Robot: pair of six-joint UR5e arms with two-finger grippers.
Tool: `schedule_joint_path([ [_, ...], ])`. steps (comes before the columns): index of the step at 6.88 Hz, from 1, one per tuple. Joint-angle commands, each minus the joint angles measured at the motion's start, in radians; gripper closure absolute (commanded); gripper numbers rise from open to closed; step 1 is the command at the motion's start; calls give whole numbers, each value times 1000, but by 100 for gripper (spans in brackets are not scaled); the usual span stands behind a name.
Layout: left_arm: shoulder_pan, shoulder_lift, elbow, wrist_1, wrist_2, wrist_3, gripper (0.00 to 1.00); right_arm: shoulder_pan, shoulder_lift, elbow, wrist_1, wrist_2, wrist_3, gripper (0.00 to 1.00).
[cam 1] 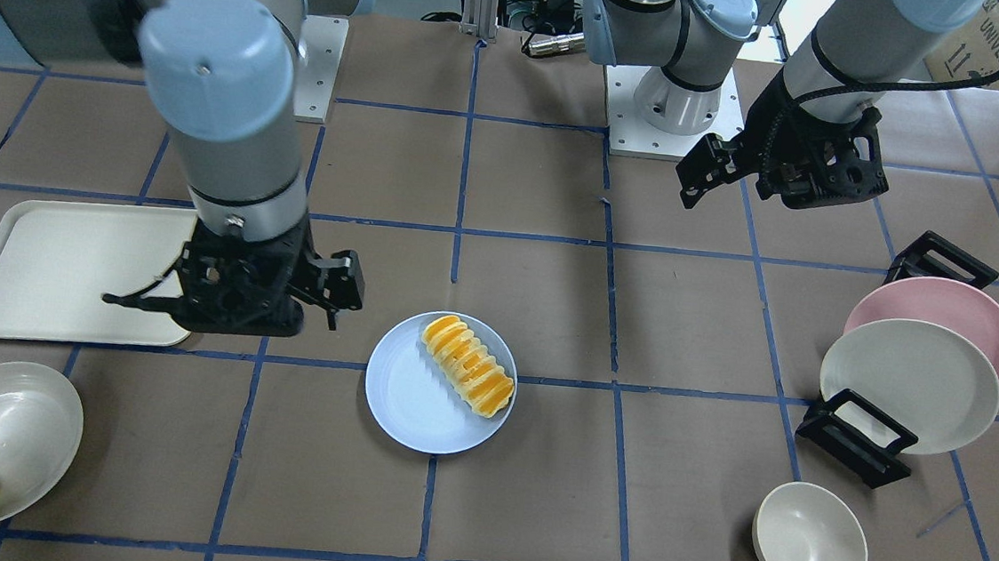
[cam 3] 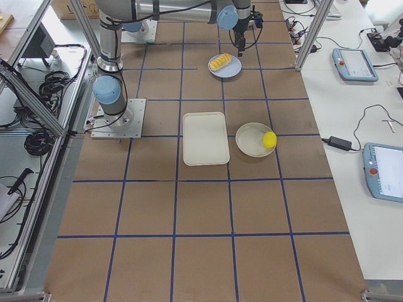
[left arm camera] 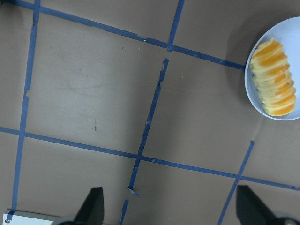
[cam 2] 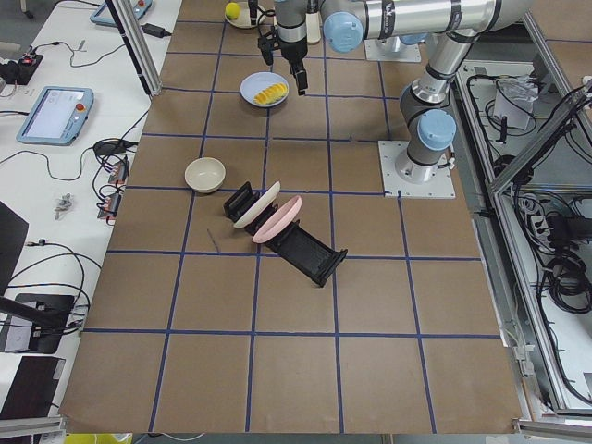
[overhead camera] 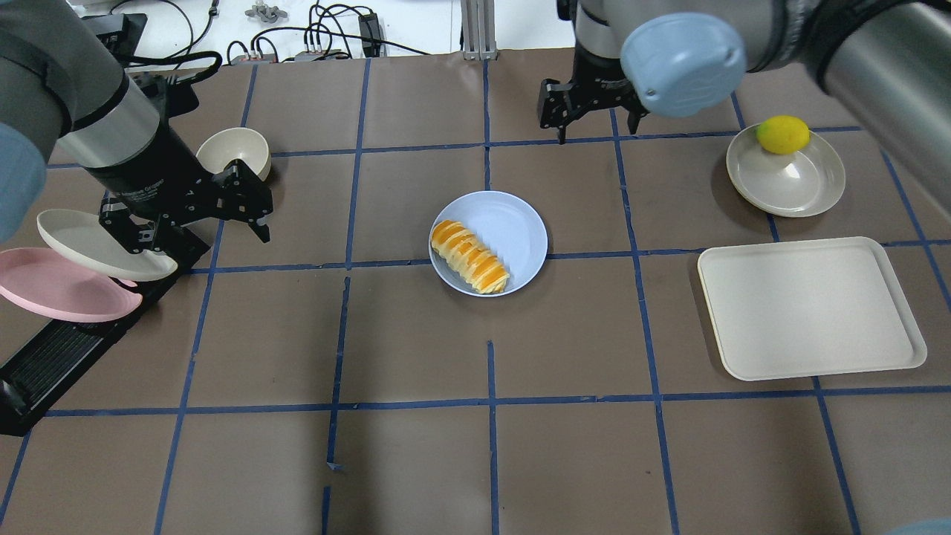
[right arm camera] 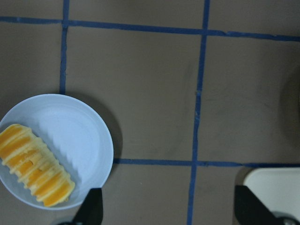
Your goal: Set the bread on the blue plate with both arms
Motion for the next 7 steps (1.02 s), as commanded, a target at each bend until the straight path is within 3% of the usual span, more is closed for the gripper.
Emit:
schedule_joint_path([
  [1, 9, -41, 4, 11, 34, 2, 0, -96, -149, 12, 123, 49, -41, 0],
  [3, 0, -114, 99, 5, 23, -1, 0, -98, -228, 12, 238, 57, -43, 0],
  [5, -4, -116, 104, 4, 22, 2, 0, -98, -293, 36, 357, 57, -29, 0],
  [7, -4, -119, 95, 4, 20, 5, 0, -112, -346, 95, 190, 72, -60, 0],
])
